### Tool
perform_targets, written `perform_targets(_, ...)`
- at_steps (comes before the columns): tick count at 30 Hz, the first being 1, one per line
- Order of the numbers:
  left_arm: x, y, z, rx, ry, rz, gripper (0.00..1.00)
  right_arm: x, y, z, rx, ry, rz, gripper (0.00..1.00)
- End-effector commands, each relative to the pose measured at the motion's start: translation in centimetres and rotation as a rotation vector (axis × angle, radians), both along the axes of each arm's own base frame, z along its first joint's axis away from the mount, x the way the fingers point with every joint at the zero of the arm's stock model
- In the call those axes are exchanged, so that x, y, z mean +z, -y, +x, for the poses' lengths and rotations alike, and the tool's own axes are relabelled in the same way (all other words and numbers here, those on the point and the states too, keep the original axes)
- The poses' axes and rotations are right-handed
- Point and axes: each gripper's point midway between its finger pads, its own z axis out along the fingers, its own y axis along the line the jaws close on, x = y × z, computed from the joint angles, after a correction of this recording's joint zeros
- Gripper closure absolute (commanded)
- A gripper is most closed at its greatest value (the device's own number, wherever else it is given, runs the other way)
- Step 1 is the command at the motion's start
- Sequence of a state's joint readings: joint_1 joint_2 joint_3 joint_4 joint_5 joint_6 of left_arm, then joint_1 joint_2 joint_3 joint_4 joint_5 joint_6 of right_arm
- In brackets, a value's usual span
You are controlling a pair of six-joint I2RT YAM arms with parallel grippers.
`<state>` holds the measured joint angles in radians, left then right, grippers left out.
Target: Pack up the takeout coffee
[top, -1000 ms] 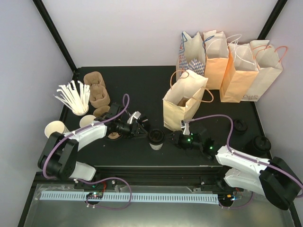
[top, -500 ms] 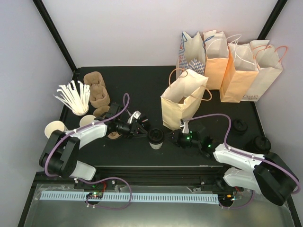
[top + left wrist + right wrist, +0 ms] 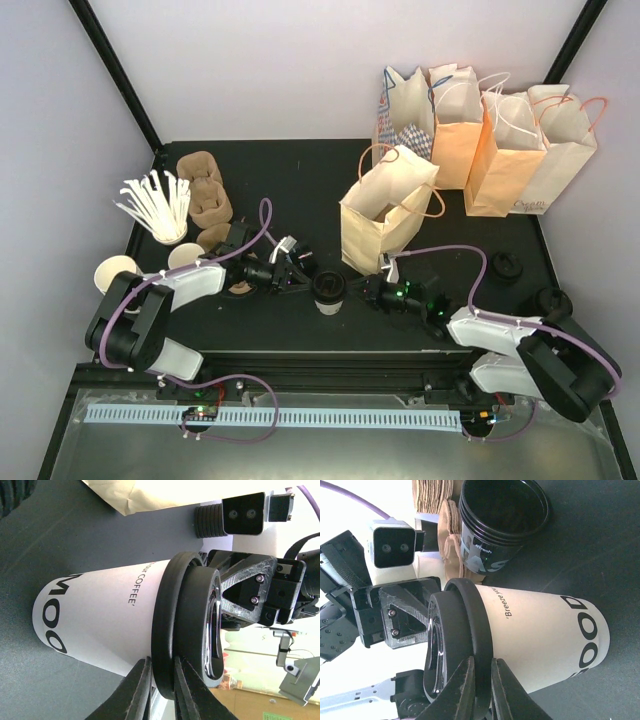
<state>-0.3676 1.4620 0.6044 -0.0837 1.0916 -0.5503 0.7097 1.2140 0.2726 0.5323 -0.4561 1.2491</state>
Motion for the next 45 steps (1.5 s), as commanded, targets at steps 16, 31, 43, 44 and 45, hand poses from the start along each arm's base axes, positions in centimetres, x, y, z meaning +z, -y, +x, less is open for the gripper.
perform_targets(16,-9.9,-2.7,-3.6,0.044,-0.177,0.276,0.84,-10.4,3.0,-6.2,0.087,-0.327,-0.252,0.89)
perform_targets(31,-12.1,-3.5,-5.2,0.050,-0.246,0.313,0.87,-13.6,4.4,-8.6,0.089,-0.443,-0.304,0.91)
perform_targets(43,-13.9,-4.3,-6.8,0.056,-0.284,0.359,0.87,-15.6,6.0,-10.4,0.071,-0.522,-0.370,0.91)
perform_targets(44,-14.0,-4.4,-6.9,0.055,-0.284,0.365,0.87,-15.7,6.1,-10.6,0.072,-0.528,-0.377,0.91)
perform_targets(45,-14.2,-4.5,-7.0,0.056,-0.285,0.372,0.87,-15.8,6.1,-10.7,0.072,-0.533,-0.385,0.91)
